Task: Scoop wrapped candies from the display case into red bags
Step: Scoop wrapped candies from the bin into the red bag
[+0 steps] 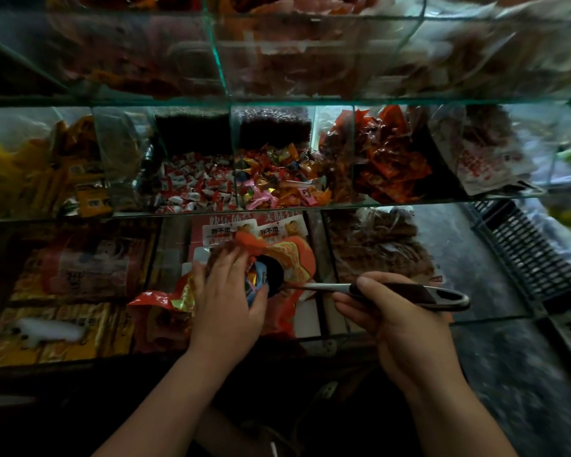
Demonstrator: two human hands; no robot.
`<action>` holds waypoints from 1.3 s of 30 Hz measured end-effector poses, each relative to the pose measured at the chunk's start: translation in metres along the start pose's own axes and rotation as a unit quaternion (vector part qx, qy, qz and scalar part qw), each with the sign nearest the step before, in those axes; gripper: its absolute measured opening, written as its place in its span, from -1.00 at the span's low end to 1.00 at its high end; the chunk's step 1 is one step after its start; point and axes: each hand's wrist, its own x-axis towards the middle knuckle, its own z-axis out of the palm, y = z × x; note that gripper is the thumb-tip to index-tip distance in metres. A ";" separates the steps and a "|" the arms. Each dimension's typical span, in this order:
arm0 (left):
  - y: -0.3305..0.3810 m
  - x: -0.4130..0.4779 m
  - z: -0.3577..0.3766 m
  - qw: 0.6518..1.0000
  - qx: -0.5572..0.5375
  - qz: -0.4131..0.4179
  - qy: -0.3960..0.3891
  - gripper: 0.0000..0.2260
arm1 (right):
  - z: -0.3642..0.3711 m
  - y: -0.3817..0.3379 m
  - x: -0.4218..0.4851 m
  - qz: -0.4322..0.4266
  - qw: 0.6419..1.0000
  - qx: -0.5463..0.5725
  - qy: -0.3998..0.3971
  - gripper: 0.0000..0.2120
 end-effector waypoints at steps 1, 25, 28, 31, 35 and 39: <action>0.000 0.002 0.001 1.000 0.015 -0.007 -0.003 -0.43 | -0.001 -0.003 -0.002 -0.004 1.000 -0.001 -0.013 -0.79; 0.030 0.093 -0.030 0.980 -0.175 0.038 0.092 -0.38 | 0.015 -0.068 -0.011 -0.096 0.984 0.146 -0.036 -0.90; 0.023 0.097 -0.024 0.991 -0.130 -0.014 0.006 -0.23 | 0.031 -0.065 0.012 -0.137 0.978 0.152 -0.036 -0.94; 0.018 0.092 -0.012 0.999 -0.037 0.006 -0.038 -0.17 | 0.046 -0.055 0.039 -0.289 0.955 -0.057 -0.040 -0.90; 0.016 0.093 -0.010 0.999 -0.025 -0.002 -0.032 -0.05 | 0.053 -0.049 0.065 -0.452 0.704 -0.532 -0.131 -0.75; 0.015 0.093 -0.010 0.999 -0.028 0.011 -0.029 -0.09 | 0.052 -0.046 0.046 -0.457 0.690 -0.542 -0.146 -0.67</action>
